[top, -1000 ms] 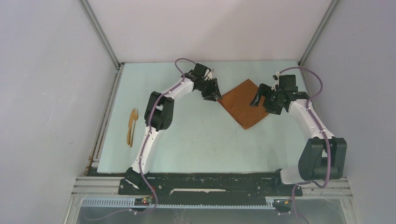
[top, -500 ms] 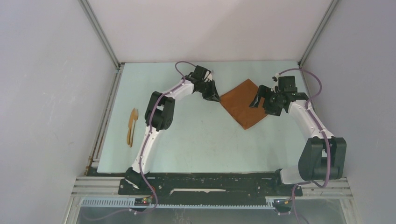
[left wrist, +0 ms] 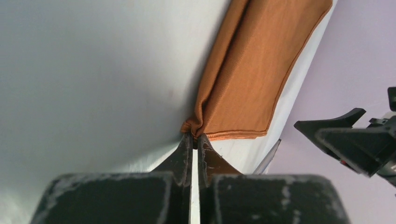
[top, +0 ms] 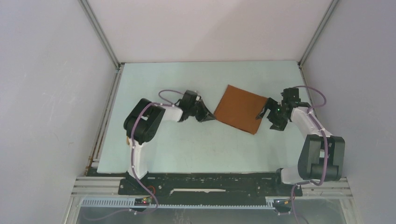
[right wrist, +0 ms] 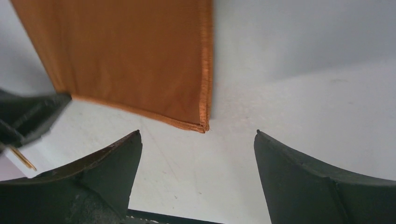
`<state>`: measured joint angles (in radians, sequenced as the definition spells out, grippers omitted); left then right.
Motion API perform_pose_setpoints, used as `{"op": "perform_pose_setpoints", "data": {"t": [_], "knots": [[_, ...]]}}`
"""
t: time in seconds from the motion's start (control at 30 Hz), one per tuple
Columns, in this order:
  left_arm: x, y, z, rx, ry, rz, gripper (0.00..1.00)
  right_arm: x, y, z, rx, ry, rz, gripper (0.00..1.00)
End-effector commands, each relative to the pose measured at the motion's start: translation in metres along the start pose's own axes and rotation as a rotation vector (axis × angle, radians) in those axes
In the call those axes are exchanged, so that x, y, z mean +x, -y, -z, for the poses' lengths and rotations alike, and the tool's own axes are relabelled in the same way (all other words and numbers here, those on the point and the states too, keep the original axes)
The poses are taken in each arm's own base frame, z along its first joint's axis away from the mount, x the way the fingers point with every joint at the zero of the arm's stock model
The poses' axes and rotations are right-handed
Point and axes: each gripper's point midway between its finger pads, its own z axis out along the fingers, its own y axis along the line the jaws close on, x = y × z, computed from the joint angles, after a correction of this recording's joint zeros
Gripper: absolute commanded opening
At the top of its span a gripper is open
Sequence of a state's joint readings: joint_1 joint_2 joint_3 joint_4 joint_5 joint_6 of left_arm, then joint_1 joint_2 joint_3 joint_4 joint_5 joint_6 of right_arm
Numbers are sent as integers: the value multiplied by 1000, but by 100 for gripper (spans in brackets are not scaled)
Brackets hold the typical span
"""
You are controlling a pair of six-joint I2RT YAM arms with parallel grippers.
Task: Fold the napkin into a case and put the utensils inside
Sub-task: Rotate the square-folded napkin at the center of the board.
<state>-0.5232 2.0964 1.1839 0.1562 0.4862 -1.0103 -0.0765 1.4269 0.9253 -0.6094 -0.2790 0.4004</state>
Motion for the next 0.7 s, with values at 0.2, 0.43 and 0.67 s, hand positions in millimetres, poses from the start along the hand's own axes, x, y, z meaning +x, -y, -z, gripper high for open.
{"op": "perform_pose_setpoints", "data": {"t": [0.2,0.43,0.67], "knots": [[106,52,18,219,104,378,0,4,35,-1,75,4,-74,94],[123,43,28,201,93,379,30,2,49,-4,85,6,-110,82],[148,34,49,177,-33,324,59,1,45,-16,24,-24,-118,74]]}}
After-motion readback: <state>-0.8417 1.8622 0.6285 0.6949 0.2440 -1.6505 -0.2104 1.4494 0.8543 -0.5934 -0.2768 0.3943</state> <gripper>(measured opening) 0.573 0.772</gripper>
